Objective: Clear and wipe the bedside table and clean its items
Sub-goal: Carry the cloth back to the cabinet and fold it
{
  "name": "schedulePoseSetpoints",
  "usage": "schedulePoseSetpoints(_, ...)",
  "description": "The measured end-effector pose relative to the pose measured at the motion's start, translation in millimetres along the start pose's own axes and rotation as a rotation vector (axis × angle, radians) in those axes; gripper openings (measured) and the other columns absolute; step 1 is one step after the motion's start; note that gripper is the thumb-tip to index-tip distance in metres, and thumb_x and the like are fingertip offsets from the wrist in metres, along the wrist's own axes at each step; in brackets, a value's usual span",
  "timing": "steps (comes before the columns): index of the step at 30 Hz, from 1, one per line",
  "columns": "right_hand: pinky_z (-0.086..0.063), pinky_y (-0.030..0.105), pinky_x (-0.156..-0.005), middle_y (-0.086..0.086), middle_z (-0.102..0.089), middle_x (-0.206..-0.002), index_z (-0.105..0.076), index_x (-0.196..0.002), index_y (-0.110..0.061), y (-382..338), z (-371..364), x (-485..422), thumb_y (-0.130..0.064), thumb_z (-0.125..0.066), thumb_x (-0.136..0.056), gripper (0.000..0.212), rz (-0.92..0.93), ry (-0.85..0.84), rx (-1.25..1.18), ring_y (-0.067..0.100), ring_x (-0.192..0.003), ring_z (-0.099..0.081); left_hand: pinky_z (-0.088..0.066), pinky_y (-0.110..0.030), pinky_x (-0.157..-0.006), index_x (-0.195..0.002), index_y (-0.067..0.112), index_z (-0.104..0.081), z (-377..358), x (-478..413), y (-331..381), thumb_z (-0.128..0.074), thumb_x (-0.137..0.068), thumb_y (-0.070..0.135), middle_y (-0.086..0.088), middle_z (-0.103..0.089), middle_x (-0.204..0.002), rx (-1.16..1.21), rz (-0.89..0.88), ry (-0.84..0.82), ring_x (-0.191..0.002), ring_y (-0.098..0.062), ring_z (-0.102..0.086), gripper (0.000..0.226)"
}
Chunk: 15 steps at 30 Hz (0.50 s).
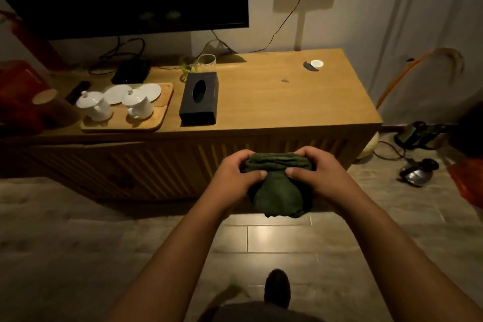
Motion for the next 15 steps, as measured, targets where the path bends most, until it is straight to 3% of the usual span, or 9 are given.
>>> schedulePoseSetpoints(4,-0.056,0.028,-0.069,0.004,-0.069,-0.095,-0.063,-0.097,-0.013,0.7,32.6,-93.0,-0.017,-0.073,-0.082,0.018,-0.045,0.007,0.010,0.016,-0.087,-0.067,-0.052,-0.013,-0.055,-0.100,0.025,-0.063,-2.7,-92.0,21.1,-0.069,-0.086,0.011,-0.003,-0.069,-0.102,-0.017,0.046,0.087,-0.089,-0.010,-0.067,0.021)
schedulePoseSetpoints(9,-0.053,0.030,-0.070,-0.002,-0.065,-0.087,-0.061,-0.098,-0.012,25.8,39.7,-208.9,-0.013,-0.074,-0.081,0.022,-0.101,0.086,0.044,0.016,-0.081,-0.063,-0.051,-0.012,-0.054,-0.088,0.023,-0.060,7.5,-201.3,11.8,-0.071,-0.085,0.009,0.001,-0.065,-0.084,-0.142,0.069,0.169,-0.076,-0.012,-0.063,0.018)
schedulePoseSetpoints(15,-0.053,0.036,-0.071,0.001,-0.065,-0.083,-0.056,-0.088,-0.018,73.3,34.0,-342.3,-0.019,-0.076,-0.077,0.023,-0.218,0.148,0.141,0.025,-0.080,-0.065,-0.039,-0.030,-0.068,-0.090,0.017,-0.056,25.9,-340.4,-34.8,-0.074,-0.083,0.014,0.009,-0.049,-0.074,-0.348,0.142,0.179,-0.074,-0.015,-0.048,0.019)
Point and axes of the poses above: each hand's wrist, its own x-axis away from the middle knuckle, its own z-axis out of the back of the hand, y = z × x, the point moved 1 cm from there along -x, towards the middle knuckle
